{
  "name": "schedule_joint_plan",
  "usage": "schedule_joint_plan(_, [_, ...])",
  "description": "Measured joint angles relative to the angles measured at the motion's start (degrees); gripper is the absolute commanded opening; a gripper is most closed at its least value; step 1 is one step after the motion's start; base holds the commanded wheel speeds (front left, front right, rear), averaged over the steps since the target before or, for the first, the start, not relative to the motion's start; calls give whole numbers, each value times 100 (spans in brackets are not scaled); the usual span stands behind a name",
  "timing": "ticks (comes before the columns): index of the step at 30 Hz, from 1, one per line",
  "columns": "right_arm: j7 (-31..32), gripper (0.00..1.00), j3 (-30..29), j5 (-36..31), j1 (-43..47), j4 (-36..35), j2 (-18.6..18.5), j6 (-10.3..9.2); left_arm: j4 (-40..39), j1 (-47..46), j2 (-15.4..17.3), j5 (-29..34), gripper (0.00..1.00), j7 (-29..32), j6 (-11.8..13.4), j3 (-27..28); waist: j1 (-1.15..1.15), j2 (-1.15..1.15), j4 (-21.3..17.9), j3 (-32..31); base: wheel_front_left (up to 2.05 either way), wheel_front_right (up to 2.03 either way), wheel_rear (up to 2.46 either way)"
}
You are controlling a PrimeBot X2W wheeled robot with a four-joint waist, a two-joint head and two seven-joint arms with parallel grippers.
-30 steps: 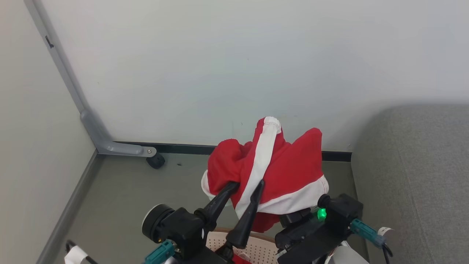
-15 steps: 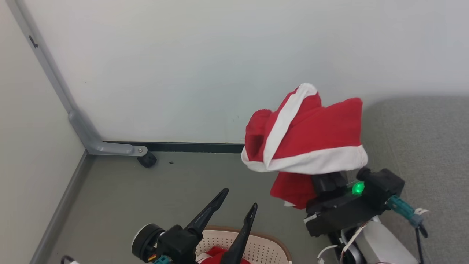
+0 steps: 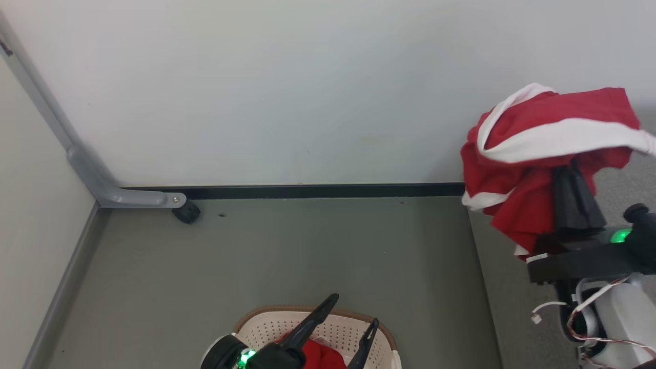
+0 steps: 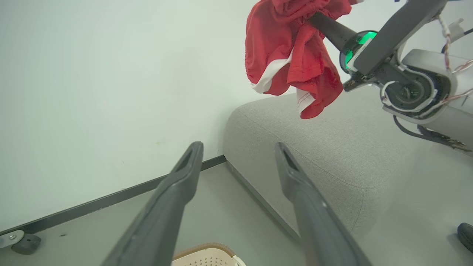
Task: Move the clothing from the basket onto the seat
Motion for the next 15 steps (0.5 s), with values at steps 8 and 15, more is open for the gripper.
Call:
schedule_joint_plan(8, [-3,0,-791,0,32,-81,-438,-212,-52,60,30,201,100,73,-16,-236,0,0,-189,262,0,0,0])
schedule_joint_plan(15, [-25,0,-1448,0,44,-56,-827,-311,-108,32,42,278,100,129,-76,-363,0,0,-337,550,0,0,0])
